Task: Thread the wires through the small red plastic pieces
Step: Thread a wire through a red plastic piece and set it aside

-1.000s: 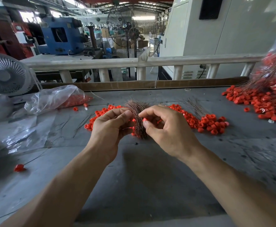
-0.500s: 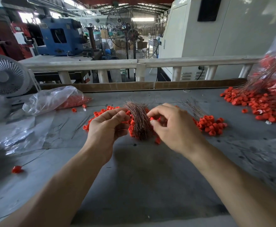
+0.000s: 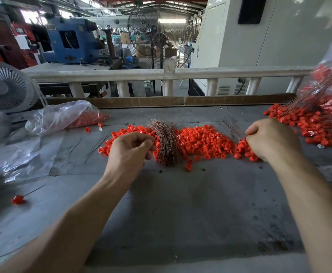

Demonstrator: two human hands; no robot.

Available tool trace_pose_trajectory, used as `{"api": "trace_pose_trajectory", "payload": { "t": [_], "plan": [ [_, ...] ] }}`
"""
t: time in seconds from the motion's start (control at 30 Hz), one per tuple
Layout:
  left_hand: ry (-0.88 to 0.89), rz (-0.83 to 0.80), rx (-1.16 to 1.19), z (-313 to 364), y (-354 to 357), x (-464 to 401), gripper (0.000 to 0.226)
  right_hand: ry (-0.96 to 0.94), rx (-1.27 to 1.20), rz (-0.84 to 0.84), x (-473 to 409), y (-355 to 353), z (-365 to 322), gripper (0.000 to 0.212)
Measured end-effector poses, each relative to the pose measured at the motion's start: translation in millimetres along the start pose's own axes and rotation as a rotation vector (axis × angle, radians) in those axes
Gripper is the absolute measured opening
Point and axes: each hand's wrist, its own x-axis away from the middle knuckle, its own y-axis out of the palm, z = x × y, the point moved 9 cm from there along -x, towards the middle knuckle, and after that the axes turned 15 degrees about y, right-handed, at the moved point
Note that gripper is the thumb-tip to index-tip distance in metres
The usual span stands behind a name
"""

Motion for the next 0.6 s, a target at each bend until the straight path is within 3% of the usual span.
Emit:
{"api": "trace_pose_trajectory", "payload": {
  "t": [0.23,0.3,0.43,0.6],
  "plan": [
    [0.04,-0.073,-0.163,-3,3,0,0.017,-0.001,0.052,-0.038,-1,5,3,0.015],
    [0.062,-0.092,-0.229,-1,4,0,0.02,-0.055,0.007,-0.035,3,6,-5,0.007],
    [0.102,-0.125,-0.348,3,5,0,0.018,-0.252,-0.099,0.059,29,0,-37,0.014],
    [0.126,-0.182,-0.421,4,10,1,0.006,-0.457,-0.265,-0.183,72,26,-72,0.005]
  ]
}}
